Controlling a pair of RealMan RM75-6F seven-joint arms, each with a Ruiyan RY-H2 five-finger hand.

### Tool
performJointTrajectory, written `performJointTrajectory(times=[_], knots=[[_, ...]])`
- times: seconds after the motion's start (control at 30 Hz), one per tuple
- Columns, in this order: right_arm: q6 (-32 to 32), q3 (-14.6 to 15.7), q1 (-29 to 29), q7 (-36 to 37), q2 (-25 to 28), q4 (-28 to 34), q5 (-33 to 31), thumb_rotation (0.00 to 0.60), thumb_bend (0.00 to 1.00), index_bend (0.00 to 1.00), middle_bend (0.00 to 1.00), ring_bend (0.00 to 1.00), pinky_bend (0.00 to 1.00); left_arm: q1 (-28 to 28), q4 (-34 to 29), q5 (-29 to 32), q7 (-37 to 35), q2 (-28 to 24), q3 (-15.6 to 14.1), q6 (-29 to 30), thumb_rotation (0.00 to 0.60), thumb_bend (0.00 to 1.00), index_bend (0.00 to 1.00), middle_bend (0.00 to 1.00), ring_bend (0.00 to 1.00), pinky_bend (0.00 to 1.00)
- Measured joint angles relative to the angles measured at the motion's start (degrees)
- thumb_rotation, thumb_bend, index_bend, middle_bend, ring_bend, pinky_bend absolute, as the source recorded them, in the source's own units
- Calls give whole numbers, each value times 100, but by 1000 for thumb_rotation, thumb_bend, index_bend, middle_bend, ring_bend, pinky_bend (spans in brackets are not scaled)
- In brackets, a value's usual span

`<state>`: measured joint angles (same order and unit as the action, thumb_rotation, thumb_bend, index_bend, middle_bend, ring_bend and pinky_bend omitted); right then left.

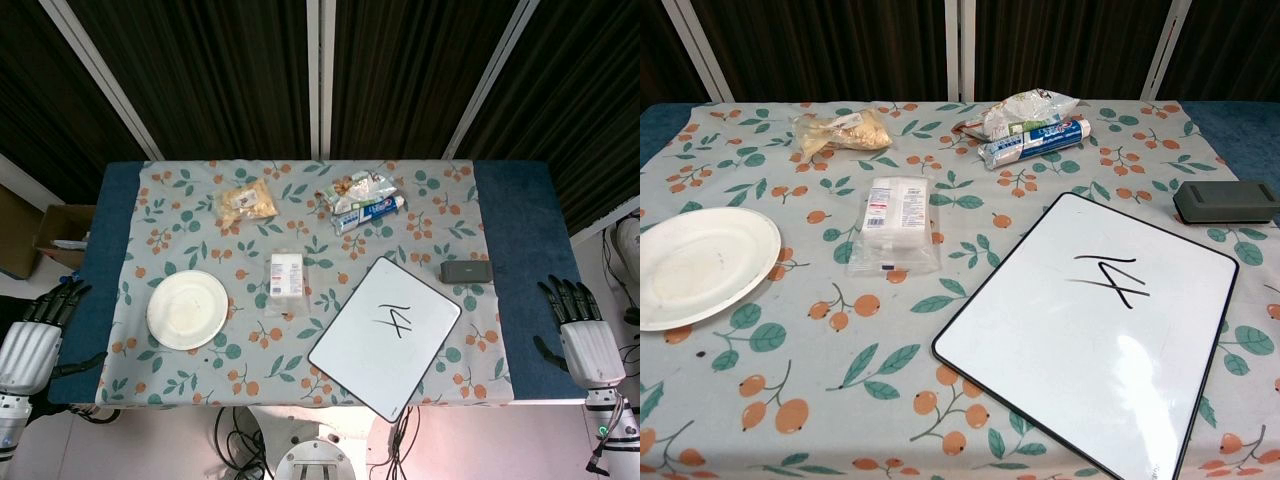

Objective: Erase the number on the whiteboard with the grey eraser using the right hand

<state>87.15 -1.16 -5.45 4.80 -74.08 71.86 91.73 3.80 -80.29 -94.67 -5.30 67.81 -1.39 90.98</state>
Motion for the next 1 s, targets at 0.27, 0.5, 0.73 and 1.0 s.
performJointTrajectory(times=[0.27,0.5,0.73,1.0], knots=[[-39,-1,-4,10,-12,-30,-38,600,201,0,0,0,0,-5,5,-12,-13,11,-6,16,465,60,101,90,79,184],[-205,-54,-96,-67,1,23,-114,600,200,0,0,0,0,0,-32,-30,-7,-26,7,49,465,60,100,89,79,184],[-816,-195,-474,-287,122,260,-250,600,199,0,0,0,0,16,-22,-6,-4,-44,-2,-21,464,60,100,89,79,184],[-2237,-524,-1238,-500,129,414,-875,600,200,0,0,0,0,10,59,13,-31,27,-23,-52,466,61,100,90,79,184]])
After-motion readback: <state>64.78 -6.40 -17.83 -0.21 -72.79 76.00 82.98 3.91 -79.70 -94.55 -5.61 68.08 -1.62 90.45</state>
